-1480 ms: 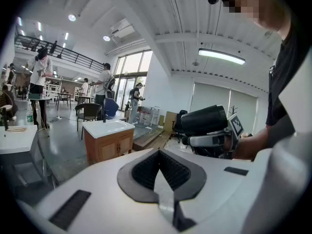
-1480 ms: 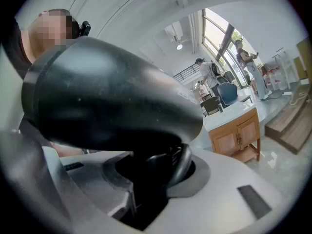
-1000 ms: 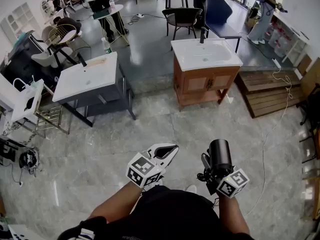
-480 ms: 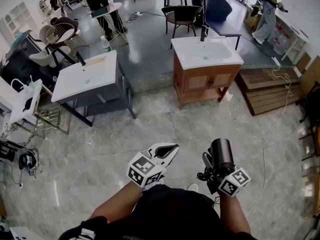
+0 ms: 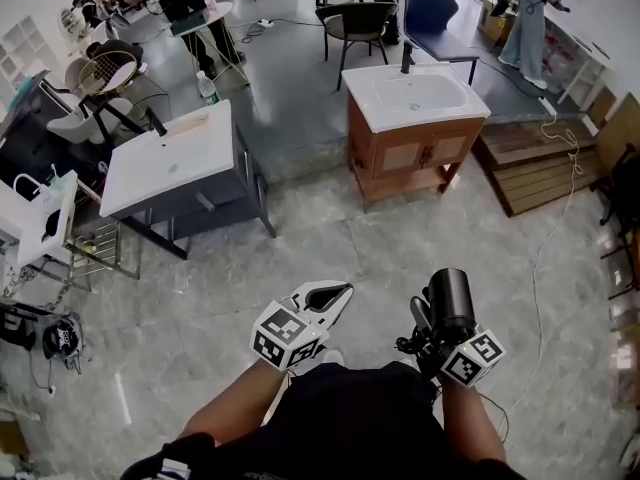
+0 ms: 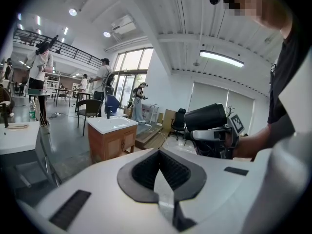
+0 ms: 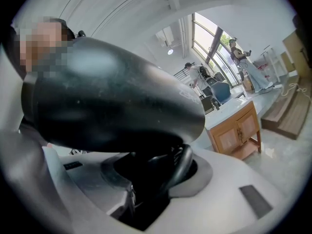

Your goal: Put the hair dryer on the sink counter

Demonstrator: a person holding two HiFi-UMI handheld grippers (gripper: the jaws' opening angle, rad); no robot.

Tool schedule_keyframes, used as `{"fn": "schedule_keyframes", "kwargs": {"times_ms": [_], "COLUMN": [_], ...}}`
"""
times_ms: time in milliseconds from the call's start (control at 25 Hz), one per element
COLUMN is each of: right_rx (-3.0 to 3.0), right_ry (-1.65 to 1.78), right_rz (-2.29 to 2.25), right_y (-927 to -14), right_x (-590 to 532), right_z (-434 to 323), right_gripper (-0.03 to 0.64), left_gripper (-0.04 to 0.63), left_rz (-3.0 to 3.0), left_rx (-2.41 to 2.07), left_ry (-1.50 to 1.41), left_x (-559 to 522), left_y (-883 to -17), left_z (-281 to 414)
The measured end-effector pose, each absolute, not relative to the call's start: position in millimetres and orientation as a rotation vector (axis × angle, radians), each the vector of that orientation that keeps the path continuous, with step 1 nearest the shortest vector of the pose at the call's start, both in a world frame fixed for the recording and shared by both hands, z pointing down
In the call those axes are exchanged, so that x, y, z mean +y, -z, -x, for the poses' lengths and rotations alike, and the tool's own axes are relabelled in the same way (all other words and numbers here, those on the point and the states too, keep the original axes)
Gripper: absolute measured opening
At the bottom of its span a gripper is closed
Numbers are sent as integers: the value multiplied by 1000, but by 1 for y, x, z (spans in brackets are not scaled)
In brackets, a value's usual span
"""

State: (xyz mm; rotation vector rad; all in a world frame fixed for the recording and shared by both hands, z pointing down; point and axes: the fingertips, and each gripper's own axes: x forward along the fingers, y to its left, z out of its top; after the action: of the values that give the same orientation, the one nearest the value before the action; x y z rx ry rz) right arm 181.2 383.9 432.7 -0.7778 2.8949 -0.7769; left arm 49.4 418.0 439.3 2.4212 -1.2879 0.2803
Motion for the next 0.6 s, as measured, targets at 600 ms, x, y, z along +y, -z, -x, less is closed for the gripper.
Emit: {"fn": "schedule_keyframes", "kwargs": {"times_ms": [600], "right_rx": [2871], "right_ry": [834], "right_rz": [901], "right_y": [-451], "right_x": [341], "right_z": [-156], "right_gripper": [129], "left_gripper": [0], "left_rz": [-2393], "left_rx": [-1228], "left_ry": [-226], "left_x": [368], "left_y": [-460], "left_z": [-12]}}
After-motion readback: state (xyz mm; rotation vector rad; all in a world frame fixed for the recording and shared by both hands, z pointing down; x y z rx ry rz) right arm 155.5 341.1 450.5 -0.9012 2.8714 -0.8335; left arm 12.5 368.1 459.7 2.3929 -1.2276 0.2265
